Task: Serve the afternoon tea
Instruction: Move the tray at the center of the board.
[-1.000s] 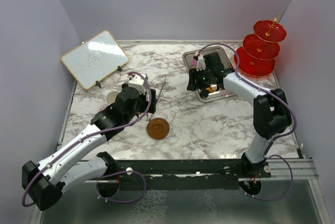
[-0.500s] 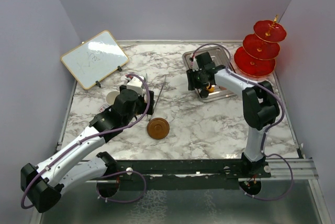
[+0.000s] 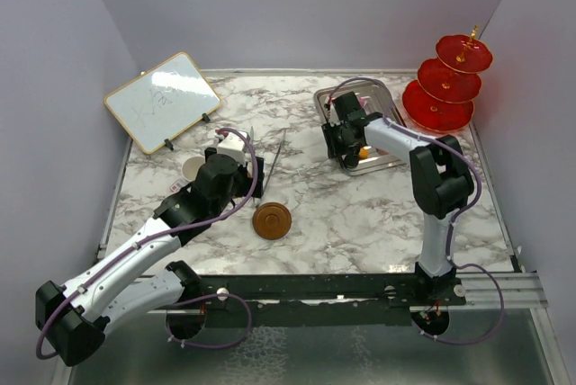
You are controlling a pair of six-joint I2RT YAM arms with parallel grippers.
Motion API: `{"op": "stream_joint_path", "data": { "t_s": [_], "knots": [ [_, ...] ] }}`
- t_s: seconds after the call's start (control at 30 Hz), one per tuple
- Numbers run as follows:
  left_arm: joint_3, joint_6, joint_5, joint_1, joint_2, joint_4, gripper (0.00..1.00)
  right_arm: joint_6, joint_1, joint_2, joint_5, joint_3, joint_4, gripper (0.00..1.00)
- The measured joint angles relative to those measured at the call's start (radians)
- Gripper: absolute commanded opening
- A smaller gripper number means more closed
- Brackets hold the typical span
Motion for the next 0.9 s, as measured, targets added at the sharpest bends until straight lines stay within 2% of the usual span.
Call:
{"op": "stream_joint_path", "data": {
  "t_s": [0.53, 0.9],
  "knots": [
    [-0.002, 0.0, -0.011, 0.0, -0.008, 0.0, 0.86, -0.006, 0.069, 0.002, 0.05, -0.004, 0.008, 0.17],
    [-0.012, 0.0, -0.022, 0.0, -0.02, -0.001, 0.86, 0.02, 0.189, 0.002, 0.118, -0.026, 0.056, 0.16]
  ]
}}
